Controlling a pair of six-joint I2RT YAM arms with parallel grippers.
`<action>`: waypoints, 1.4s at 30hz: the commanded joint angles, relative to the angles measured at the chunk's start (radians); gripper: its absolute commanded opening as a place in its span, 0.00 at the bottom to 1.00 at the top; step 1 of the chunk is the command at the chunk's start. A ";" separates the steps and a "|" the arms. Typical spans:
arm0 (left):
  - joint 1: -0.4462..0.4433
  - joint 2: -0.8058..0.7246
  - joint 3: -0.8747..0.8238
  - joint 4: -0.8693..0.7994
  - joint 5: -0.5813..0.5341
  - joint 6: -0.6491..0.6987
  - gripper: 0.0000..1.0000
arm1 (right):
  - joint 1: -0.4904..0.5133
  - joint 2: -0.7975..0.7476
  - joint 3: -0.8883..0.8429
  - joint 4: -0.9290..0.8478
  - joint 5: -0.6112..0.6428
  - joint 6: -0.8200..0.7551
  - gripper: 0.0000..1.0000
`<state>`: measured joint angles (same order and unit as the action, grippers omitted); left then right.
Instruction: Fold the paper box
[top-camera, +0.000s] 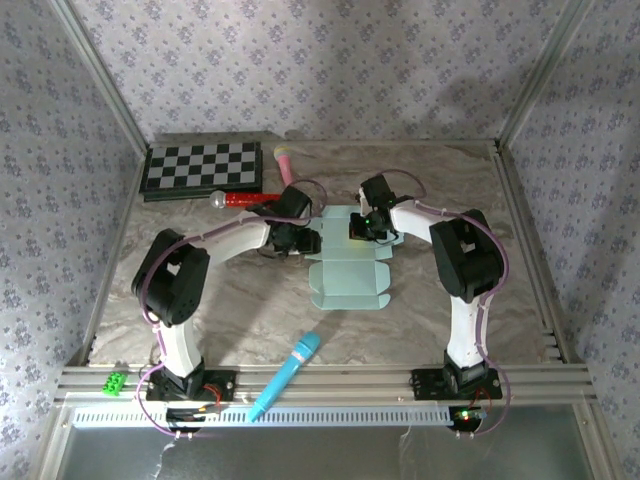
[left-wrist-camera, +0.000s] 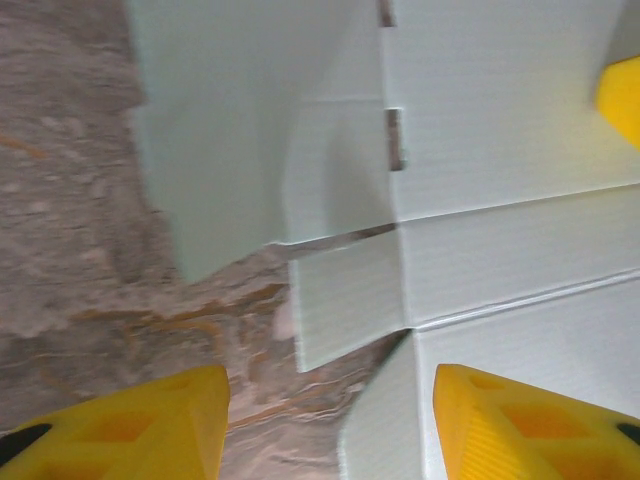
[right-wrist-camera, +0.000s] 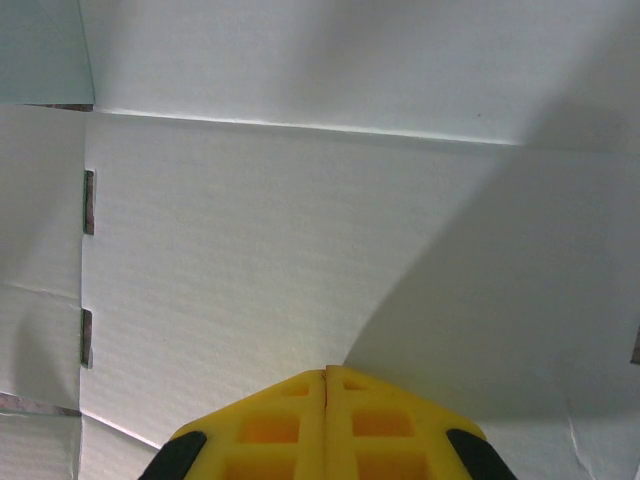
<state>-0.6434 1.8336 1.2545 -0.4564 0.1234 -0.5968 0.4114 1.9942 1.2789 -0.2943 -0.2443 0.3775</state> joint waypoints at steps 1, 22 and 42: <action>-0.005 0.030 -0.003 0.076 0.040 -0.047 0.53 | 0.017 0.043 -0.035 -0.062 0.022 0.015 0.00; -0.019 0.091 0.026 0.103 0.044 -0.051 0.48 | 0.026 0.043 -0.030 -0.060 0.020 0.023 0.00; -0.085 0.094 0.099 0.073 -0.035 0.061 0.39 | 0.038 0.046 -0.030 -0.065 0.026 0.040 0.00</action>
<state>-0.7124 1.9186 1.3014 -0.3630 0.1104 -0.5724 0.4328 1.9949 1.2789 -0.2810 -0.2268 0.4034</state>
